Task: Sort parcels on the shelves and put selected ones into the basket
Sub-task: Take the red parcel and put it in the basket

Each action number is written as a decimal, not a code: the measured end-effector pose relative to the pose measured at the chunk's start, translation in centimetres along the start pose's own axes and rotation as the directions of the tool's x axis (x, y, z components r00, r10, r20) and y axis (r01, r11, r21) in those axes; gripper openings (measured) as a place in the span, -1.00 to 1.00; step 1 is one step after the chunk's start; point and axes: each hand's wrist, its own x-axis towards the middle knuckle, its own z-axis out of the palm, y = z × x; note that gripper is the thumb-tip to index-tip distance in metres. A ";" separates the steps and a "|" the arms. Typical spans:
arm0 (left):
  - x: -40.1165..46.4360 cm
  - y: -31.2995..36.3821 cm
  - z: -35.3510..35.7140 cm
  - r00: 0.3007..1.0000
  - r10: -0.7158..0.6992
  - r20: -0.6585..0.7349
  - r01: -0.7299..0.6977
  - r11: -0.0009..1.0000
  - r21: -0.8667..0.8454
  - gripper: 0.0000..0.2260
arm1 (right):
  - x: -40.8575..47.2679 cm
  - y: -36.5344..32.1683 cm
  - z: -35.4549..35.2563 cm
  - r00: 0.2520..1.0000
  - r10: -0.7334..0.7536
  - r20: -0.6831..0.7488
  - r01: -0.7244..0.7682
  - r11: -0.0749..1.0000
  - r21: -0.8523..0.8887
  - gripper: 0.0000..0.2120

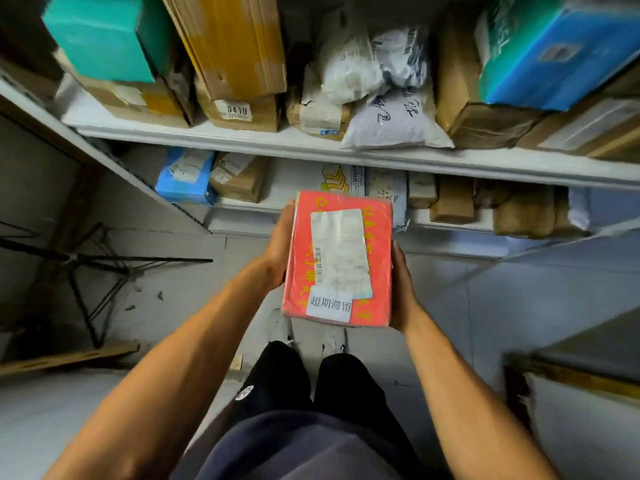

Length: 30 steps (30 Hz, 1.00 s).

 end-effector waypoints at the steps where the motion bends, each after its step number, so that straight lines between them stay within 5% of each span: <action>1: 0.3 0.0 0.8 1.000 -0.013 0.028 0.013 1.000 0.010 -0.37 | -0.6 -0.3 -0.2 0.999 -0.031 0.037 0.031 1.000 0.004 -0.36; 7: 2.3 -0.8 5.8 0.978 -0.109 0.178 0.094 0.992 0.089 -0.40 | -3.6 0.1 -3.8 0.977 -0.208 0.047 0.198 0.967 0.159 -0.18; 12: 2.6 -2.3 11.7 0.916 -0.185 0.356 0.114 0.971 0.211 -0.36 | -7.0 0.5 -7.8 0.937 -0.334 -0.101 0.349 0.908 0.230 -0.15; 17: 2.7 -4.9 18.1 0.870 -0.300 0.392 0.168 0.927 0.336 -0.35 | -12.1 1.5 -11.4 0.867 -0.432 -0.247 0.495 0.804 0.330 -0.34; 21: -0.5 -6.1 24.5 0.849 -0.302 0.433 0.067 0.876 0.478 -0.41 | -15.5 2.7 -14.5 0.801 -0.538 -0.261 0.598 0.710 0.372 -0.15; 30: -1.5 -13.1 35.9 0.747 -0.426 0.511 0.055 0.805 0.591 -0.39 | -22.6 4.2 -23.0 0.632 -0.650 -0.422 0.774 0.503 0.386 -0.23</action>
